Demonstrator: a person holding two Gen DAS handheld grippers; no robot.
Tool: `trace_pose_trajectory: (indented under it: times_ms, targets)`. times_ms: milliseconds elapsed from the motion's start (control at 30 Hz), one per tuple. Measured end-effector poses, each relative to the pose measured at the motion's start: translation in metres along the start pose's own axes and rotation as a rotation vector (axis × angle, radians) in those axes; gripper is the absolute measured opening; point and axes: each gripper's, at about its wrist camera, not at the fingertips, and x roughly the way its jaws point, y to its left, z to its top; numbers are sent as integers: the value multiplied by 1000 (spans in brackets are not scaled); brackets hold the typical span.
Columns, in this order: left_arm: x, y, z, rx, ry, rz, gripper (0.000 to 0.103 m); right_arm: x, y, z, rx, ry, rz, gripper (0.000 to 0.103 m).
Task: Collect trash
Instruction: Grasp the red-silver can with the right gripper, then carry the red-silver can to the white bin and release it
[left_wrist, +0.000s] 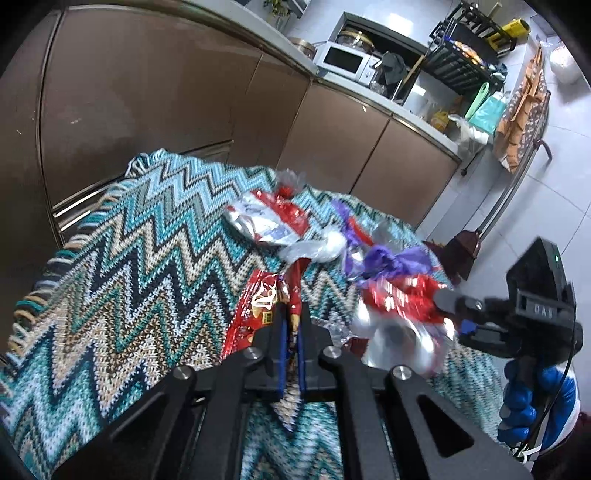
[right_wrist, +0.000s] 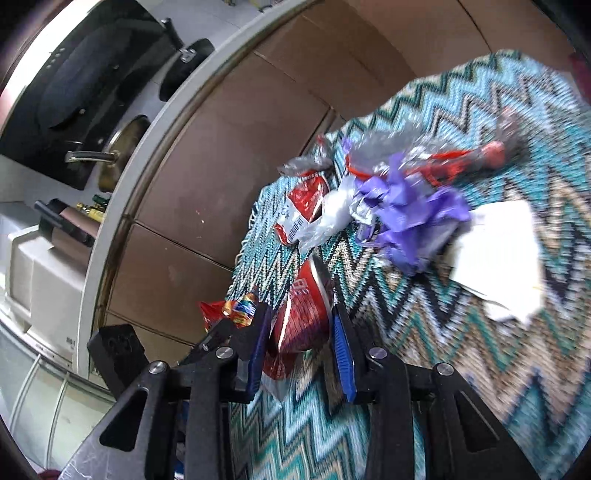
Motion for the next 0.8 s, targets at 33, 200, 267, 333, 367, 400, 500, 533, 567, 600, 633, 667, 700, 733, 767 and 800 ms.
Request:
trace_pose_trajectory:
  times_ms: [33,200,267,333,367,400,500,533,567,600,633,667,700,733,767,800]
  targets:
    - [-4,-4,1,2,-4,-5,4,-7,0,-1,-4,-8,5,33]
    - [-15,-30,7,31,-12,-17,4,-59,-10,-11,-17,-64,15,32]
    - [-16,-44,8,42,-6,-31,4,-81,-17,-15,-17,-83,13,31]
    - [-14,-59,9,52,3,-46,4,-94,-23,-17,-14,-95,7,31]
    - [-12,-66,10,58,7,-54,4,-105,-28,-18,-13,-106,4,31]
    - [-11,-73,9,64,11,-60,4,-113,-31,-19,-11,-112,3,31]
    - [-4,-98,12,90,26,-86,4,-135,-41,-21,8,-148,7,31]
    - [2,-110,15,103,35,-101,4,-143,-44,-20,18,-165,10,31]
    - [5,-120,17,116,41,-112,4,-151,-49,-18,27,-185,13,31]
    - [10,-128,18,127,45,-120,4,-159,-53,-18,34,-202,13,31]
    - [16,-140,21,143,51,-133,4,-170,-59,-15,43,-229,11,31]
    - [25,-156,26,165,62,-155,4,-182,-65,-11,49,-259,3,31]
    - [33,-170,29,183,69,-173,4,-190,-69,-8,54,-283,-7,31]
    - [39,-179,31,196,74,-185,4,-203,-76,-3,59,-316,-23,31]
    - [51,-197,36,218,85,-207,4,-217,-84,1,62,-348,-43,31]
    - [64,-215,40,241,97,-231,4,-227,-89,7,64,-373,-63,31]
